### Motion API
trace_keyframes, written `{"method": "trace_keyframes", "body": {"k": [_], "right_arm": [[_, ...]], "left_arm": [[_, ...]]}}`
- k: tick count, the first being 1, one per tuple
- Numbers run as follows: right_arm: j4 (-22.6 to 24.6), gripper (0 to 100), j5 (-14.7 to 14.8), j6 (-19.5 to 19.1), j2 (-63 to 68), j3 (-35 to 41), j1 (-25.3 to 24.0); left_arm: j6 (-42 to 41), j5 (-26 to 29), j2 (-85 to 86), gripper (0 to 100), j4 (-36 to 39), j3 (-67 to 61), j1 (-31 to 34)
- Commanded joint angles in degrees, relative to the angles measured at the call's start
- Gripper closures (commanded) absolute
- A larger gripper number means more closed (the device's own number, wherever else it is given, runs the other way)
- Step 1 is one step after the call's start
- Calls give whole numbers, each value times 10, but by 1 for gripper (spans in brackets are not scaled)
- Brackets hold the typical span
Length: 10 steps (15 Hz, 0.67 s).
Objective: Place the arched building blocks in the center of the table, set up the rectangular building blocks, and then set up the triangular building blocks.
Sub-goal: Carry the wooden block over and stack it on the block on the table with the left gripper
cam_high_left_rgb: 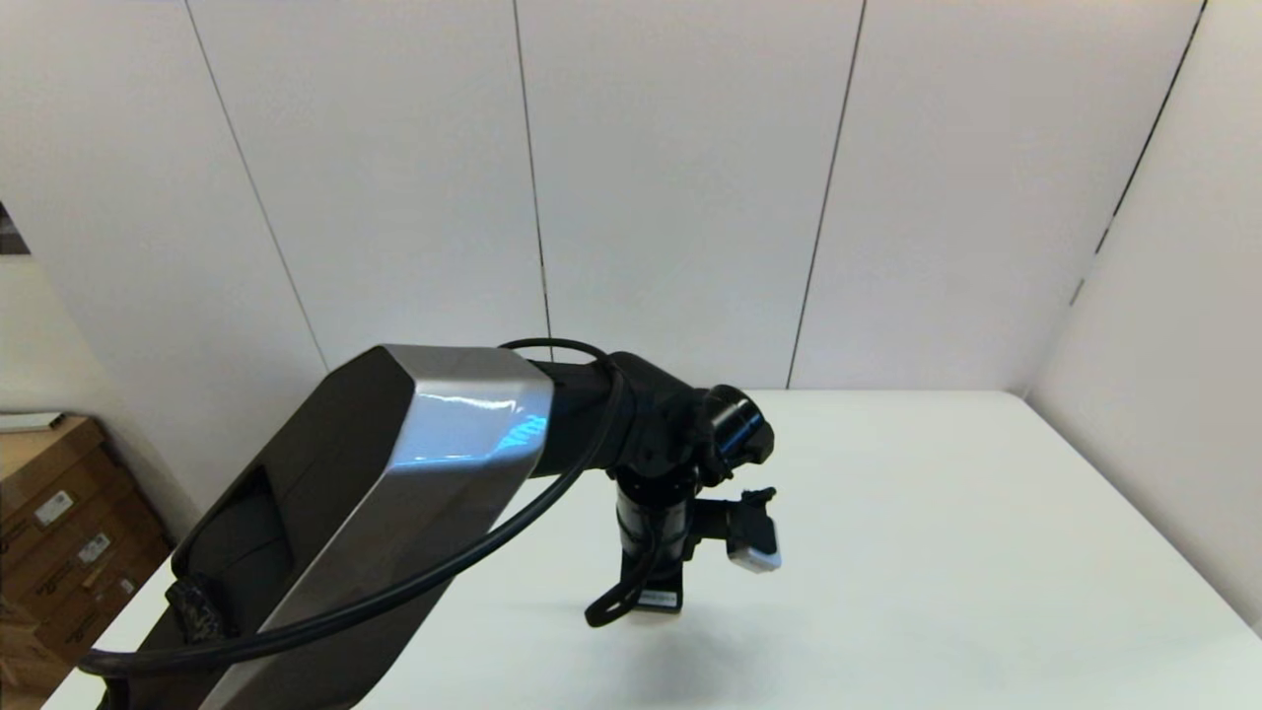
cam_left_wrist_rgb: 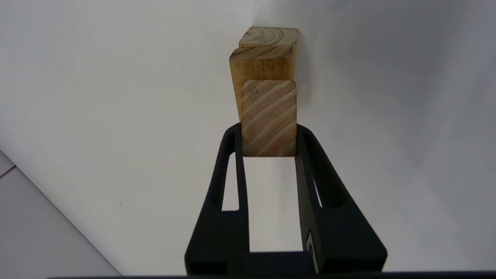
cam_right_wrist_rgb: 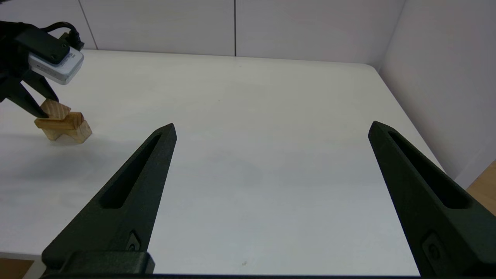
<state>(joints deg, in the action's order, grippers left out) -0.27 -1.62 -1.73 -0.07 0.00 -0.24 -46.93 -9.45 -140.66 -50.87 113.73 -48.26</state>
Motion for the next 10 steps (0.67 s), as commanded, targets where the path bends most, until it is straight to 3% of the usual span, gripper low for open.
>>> {"method": "trace_keyframes", "body": {"k": [1, 9, 10], "right_arm": [[0, 0, 0, 0, 0, 1, 0], [0, 0, 0, 0, 0, 1, 0], [0, 0, 0, 0, 0, 1, 0]], "left_arm": [[-3, 0, -1, 100, -3, 0, 0], [-3, 0, -1, 100, -3, 0, 0], [-3, 0, -1, 0, -3, 0, 0]]}}
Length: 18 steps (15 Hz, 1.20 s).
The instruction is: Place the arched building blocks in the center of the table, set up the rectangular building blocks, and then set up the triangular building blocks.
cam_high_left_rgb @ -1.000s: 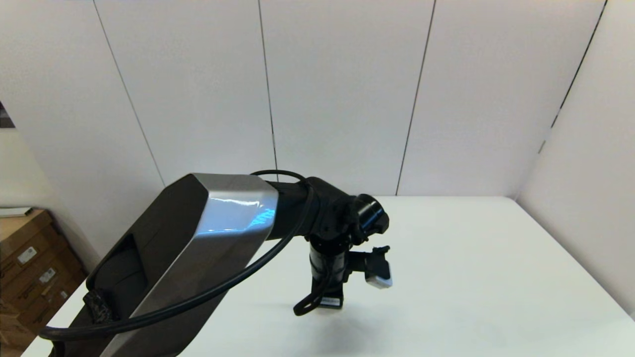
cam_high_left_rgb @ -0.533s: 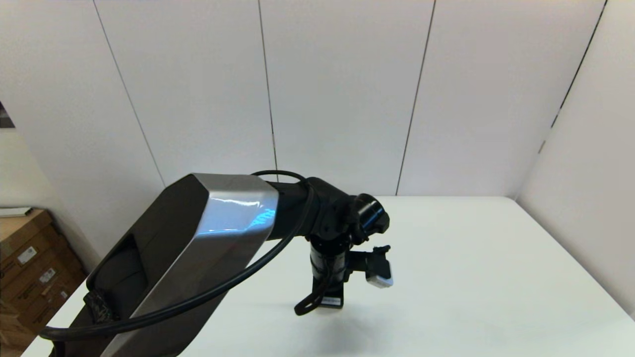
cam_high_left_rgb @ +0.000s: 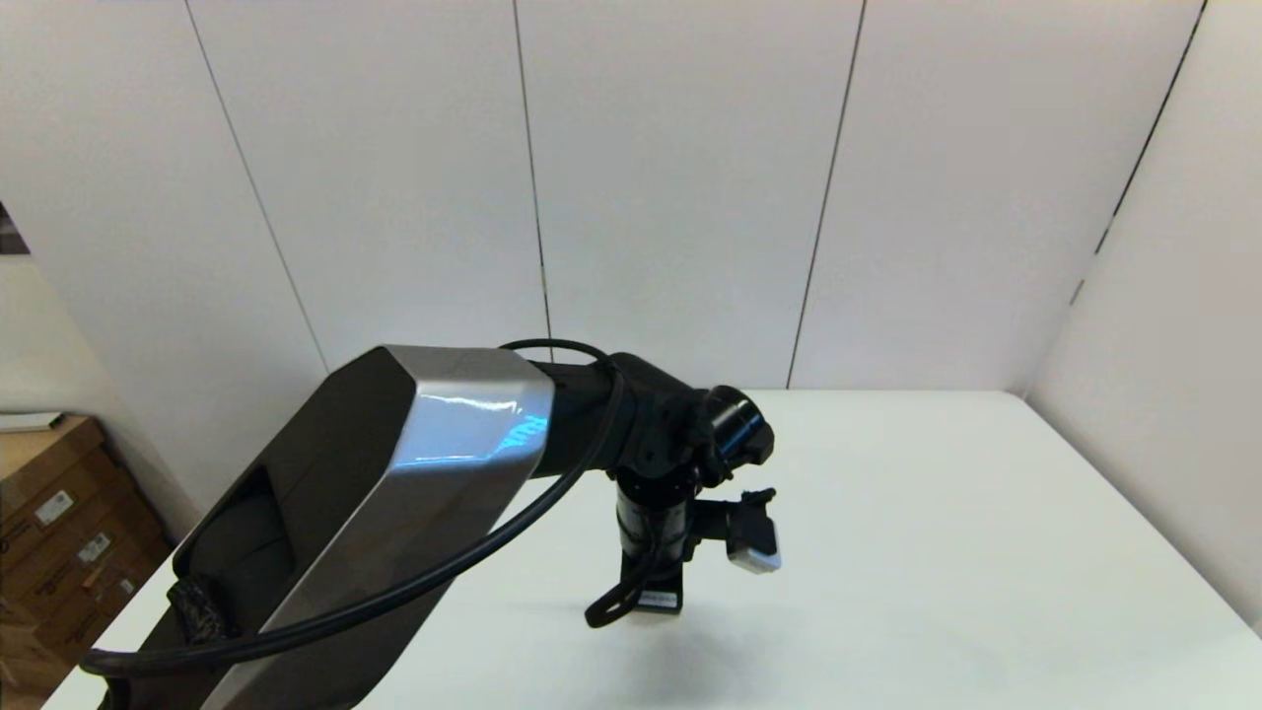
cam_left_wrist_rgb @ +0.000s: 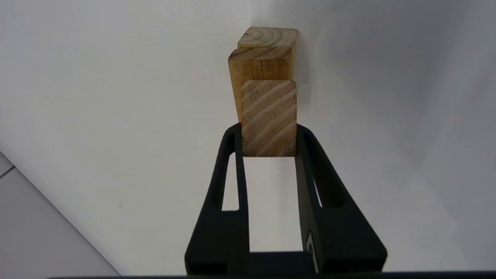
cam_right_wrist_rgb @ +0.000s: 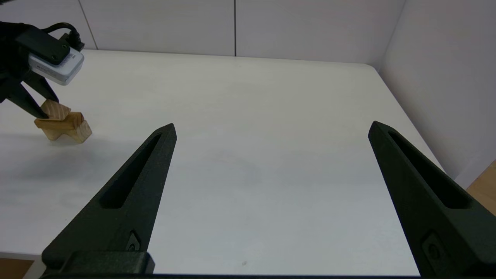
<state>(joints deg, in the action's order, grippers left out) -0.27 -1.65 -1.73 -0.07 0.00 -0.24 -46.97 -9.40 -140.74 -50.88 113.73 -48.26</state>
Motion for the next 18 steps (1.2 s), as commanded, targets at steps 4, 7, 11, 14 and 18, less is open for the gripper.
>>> {"method": "trace_keyframes", "body": {"k": [4, 7, 11, 14, 18], "right_arm": [[0, 0, 0, 0, 0, 1, 0], [0, 0, 0, 0, 0, 1, 0], [0, 0, 0, 0, 0, 1, 0], [0, 0, 0, 0, 0, 1, 0], [0, 0, 0, 0, 0, 1, 0]], "left_arm": [[-1, -2, 0, 0, -2, 0, 0], [2, -2, 1, 0, 17, 0, 0], [6, -6, 44, 0, 85, 0, 12], [6, -6, 152, 0, 142, -1, 68], [35, -6, 350, 0, 105, -40, 180]]}}
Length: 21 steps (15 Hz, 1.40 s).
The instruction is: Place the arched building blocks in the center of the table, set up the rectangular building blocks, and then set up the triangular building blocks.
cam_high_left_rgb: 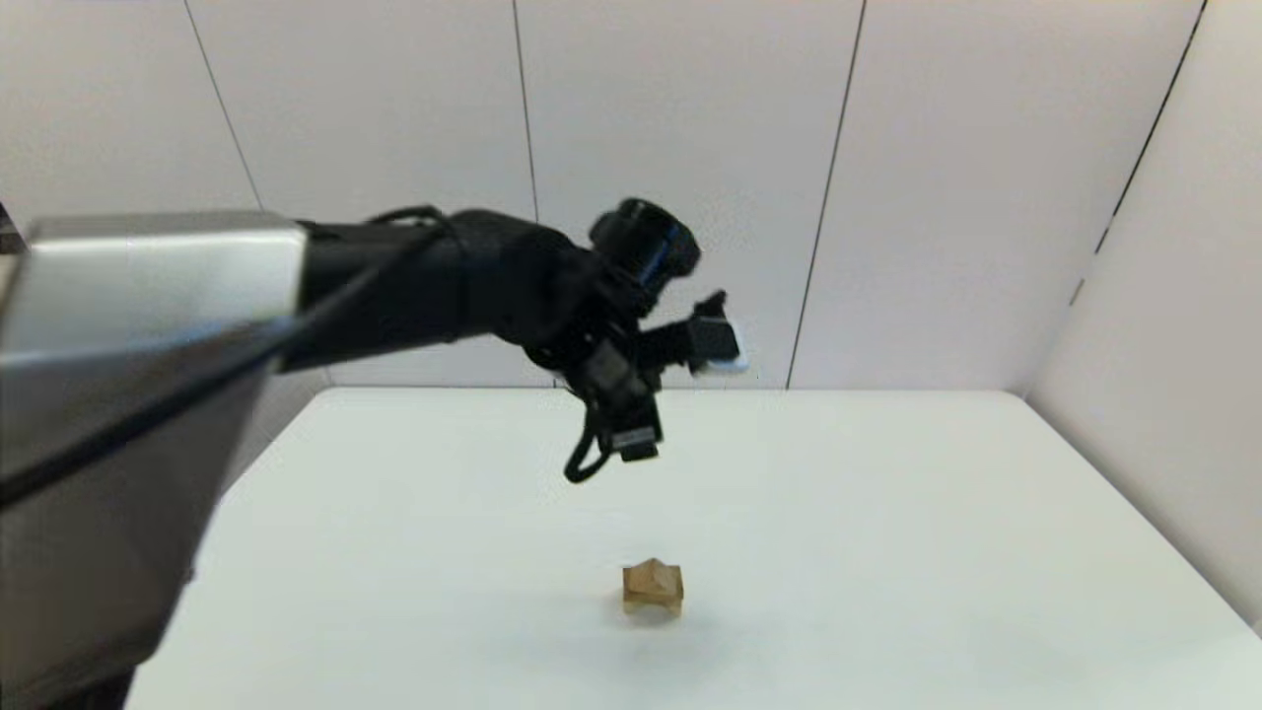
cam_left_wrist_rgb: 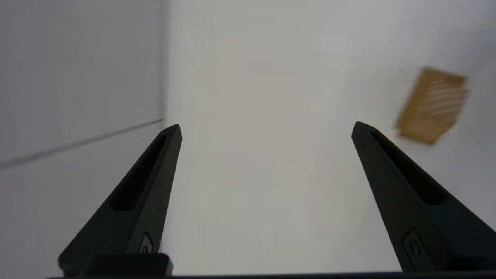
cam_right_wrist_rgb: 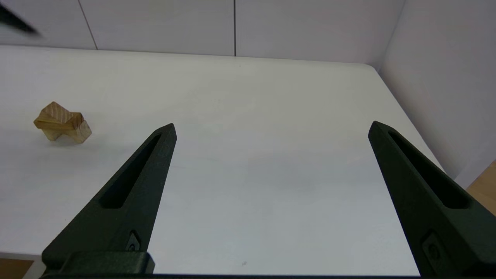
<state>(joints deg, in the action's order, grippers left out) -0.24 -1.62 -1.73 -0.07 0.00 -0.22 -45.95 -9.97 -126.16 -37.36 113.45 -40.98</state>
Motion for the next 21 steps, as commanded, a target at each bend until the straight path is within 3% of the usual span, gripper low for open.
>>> {"method": "trace_keyframes", "body": {"k": [1, 8, 11, 19, 21], "right_arm": [[0, 0, 0, 0, 0, 1, 0], [0, 0, 0, 0, 0, 1, 0], [0, 0, 0, 0, 0, 1, 0], [0, 0, 0, 0, 0, 1, 0], [0, 0, 0, 0, 0, 1, 0]], "left_arm": [[38, 0, 258, 0, -43, -59, 134], [183, 0, 689, 0, -44, -442, 319], [203, 0, 852, 0, -25, -583, 370], [219, 8, 1127, 0, 22, -799, 407], [221, 36, 1160, 0, 40, -839, 407]]}}
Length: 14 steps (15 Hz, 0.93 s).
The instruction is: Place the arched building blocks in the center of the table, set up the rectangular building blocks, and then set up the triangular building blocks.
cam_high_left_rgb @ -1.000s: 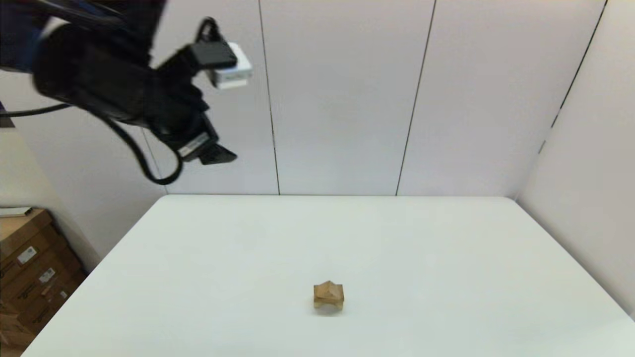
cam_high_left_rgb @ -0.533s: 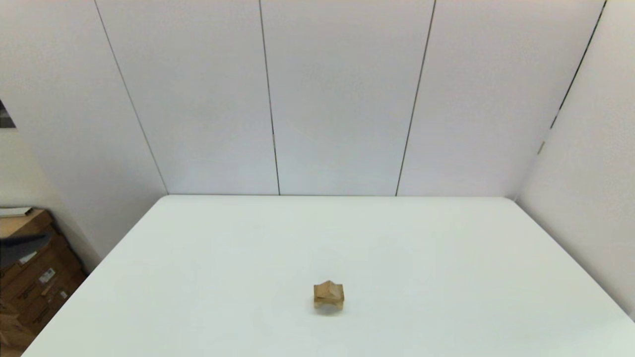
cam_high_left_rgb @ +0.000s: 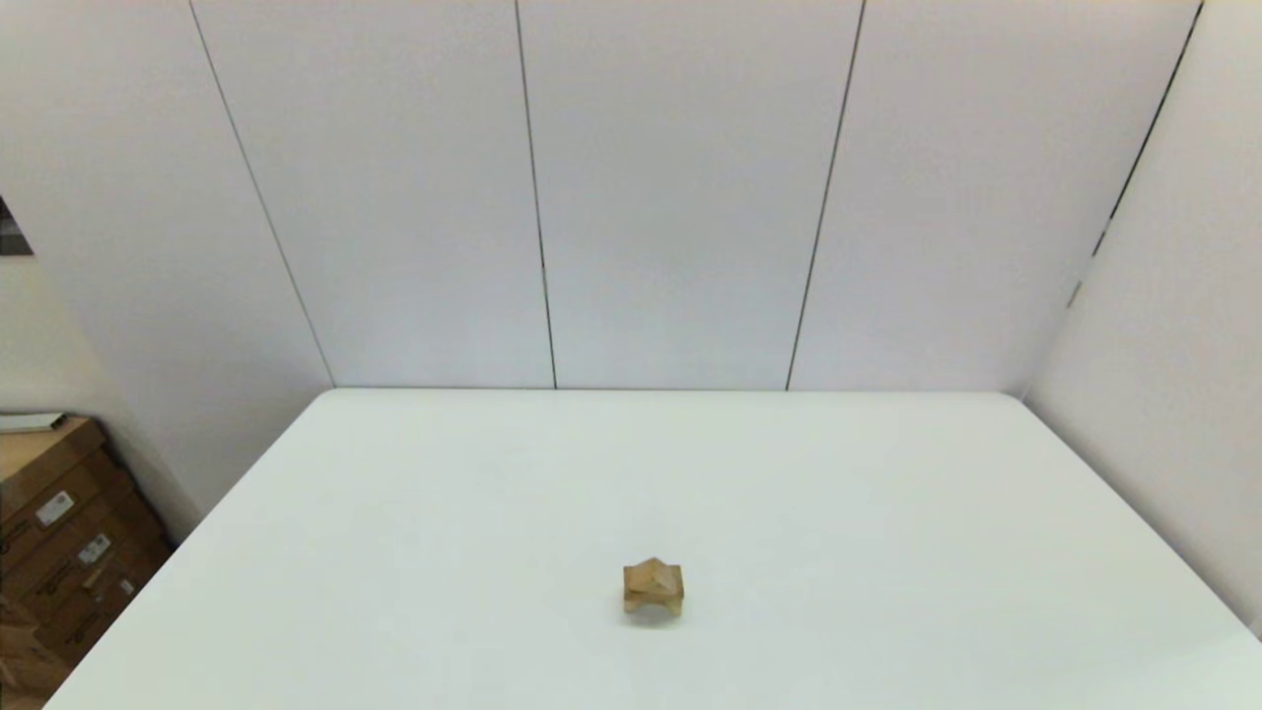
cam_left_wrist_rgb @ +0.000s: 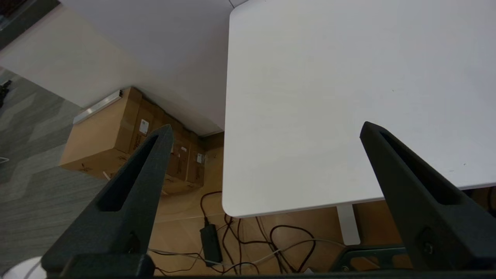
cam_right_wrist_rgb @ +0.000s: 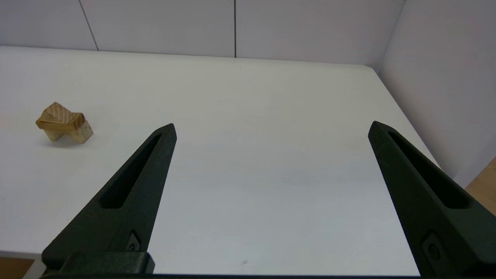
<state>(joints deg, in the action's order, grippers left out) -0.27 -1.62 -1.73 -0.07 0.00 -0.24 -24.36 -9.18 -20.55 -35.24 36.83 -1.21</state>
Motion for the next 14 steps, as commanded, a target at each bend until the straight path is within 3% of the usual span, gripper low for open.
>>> {"method": "trace_keyframes", "body": {"k": [1, 6, 10, 14], "right_arm": [[0, 0, 0, 0, 0, 1, 0], [0, 0, 0, 0, 0, 1, 0], [0, 0, 0, 0, 0, 1, 0], [0, 0, 0, 0, 0, 1, 0]], "left_arm": [[10, 46, 119, 0, 41, -102, 10], [99, 152, 159, 0, 184, -243, 9], [101, 158, 179, 0, 262, -314, 9], [103, 155, 206, 0, 268, -324, 9]]}}
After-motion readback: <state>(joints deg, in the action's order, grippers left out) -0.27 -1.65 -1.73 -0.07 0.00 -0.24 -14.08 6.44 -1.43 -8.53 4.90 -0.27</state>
